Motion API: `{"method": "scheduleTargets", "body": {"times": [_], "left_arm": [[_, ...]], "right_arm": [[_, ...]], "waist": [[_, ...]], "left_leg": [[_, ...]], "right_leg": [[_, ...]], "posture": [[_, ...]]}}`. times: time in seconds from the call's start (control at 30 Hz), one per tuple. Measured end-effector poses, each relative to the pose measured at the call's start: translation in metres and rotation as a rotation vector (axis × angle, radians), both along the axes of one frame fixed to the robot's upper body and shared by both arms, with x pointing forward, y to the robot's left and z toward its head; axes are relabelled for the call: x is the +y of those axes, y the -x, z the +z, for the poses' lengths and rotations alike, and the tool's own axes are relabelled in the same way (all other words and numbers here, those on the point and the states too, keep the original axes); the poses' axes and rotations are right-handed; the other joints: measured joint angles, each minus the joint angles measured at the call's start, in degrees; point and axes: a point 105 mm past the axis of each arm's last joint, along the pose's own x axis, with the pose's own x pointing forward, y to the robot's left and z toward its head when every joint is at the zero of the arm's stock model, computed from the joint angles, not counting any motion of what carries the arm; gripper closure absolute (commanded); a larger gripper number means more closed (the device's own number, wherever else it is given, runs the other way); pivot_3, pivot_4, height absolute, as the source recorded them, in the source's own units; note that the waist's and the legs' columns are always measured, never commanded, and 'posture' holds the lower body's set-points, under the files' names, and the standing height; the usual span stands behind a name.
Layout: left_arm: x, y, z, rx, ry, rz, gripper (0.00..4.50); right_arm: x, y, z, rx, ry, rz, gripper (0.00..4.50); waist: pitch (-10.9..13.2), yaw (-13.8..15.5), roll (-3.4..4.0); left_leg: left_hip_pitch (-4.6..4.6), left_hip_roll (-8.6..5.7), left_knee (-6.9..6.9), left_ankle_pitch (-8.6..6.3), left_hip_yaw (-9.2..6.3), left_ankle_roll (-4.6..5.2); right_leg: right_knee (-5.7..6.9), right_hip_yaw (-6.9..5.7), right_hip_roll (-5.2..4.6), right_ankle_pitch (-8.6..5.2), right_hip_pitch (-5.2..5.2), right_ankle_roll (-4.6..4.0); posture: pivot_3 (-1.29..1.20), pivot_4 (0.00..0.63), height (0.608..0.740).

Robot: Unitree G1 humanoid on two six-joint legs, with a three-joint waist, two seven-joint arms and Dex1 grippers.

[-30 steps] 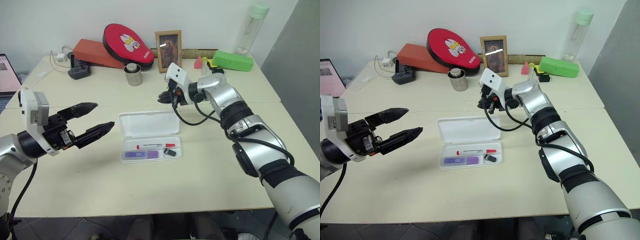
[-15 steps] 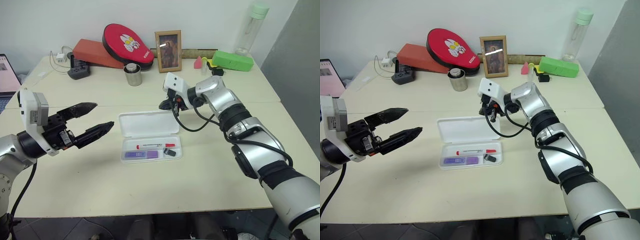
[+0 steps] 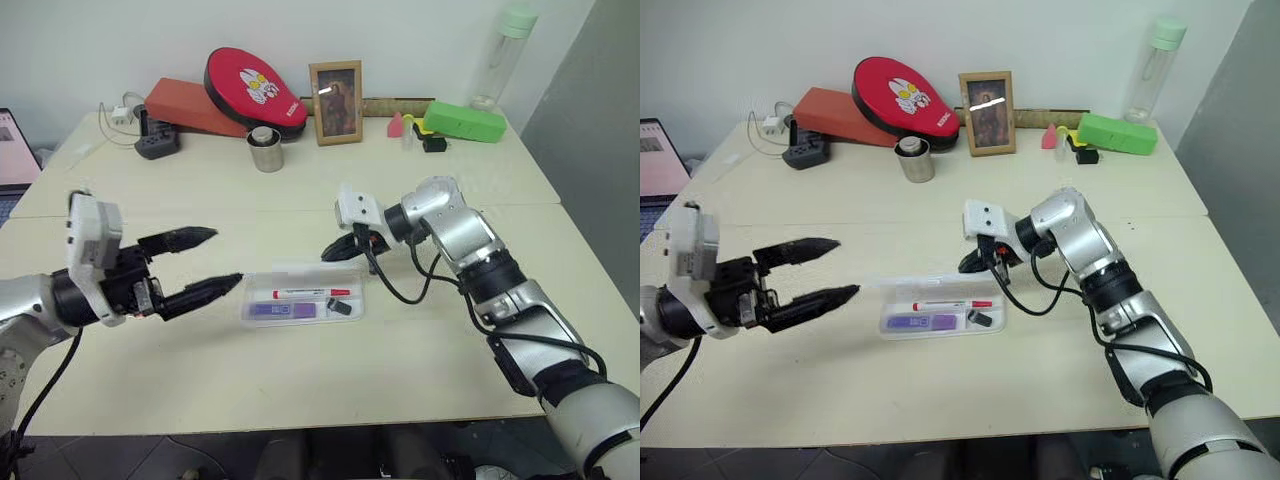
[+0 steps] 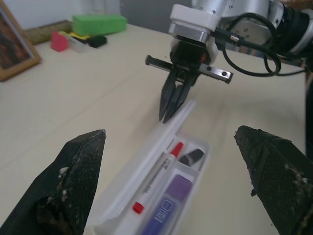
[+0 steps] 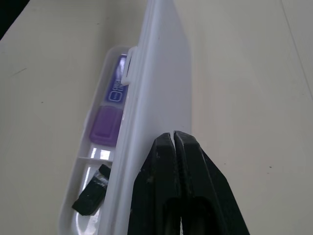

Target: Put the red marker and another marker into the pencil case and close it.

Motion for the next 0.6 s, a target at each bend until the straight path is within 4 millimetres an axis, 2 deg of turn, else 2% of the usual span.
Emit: {"method": "scheduleTargets", "body": {"times": [0.1, 0.23, 0.6], "left_arm": [[-0.004, 0.003, -0.004, 0.028, -0.027, -0.043, 0.0], [-0.007, 0.004, -0.009, 0.054, -0.056, -0.078, 0.0], [-0.013, 0.001, -0.005, 0.04, -0.069, -0.107, 0.0]], "right_arm": [[-0.002, 0.014, -0.019, -0.003, 0.052, 0.022, 4.43], [-0.001, 0.021, -0.036, -0.012, 0.104, 0.029, 4.43], [0.0, 0.02, -0.044, -0.03, 0.114, -0.011, 4.43]], "waist": [[0.0, 0.0, 0.0], [0.0, -0.1, 0.0], [0.0, 0.0, -0.02]], "left_leg": [[0.0, -0.01, 0.0, 0.0, 0.0, 0.0], [0.0, 0.0, 0.0, 0.0, 0.02, 0.01], [0.15, 0.01, 0.0, 0.0, 0.0, 0.01]], "right_leg": [[0.01, -0.01, 0.0, 0.0, 0.0, 0.0], [0.01, 0.0, 0.04, 0.0, 0.0, 0.0], [0.01, -0.02, 0.08, 0.0, 0.14, 0.0]], "posture": [[0.0, 0.15, 0.74], [0.0, 0.15, 0.74], [0.0, 0.15, 0.74]]}}
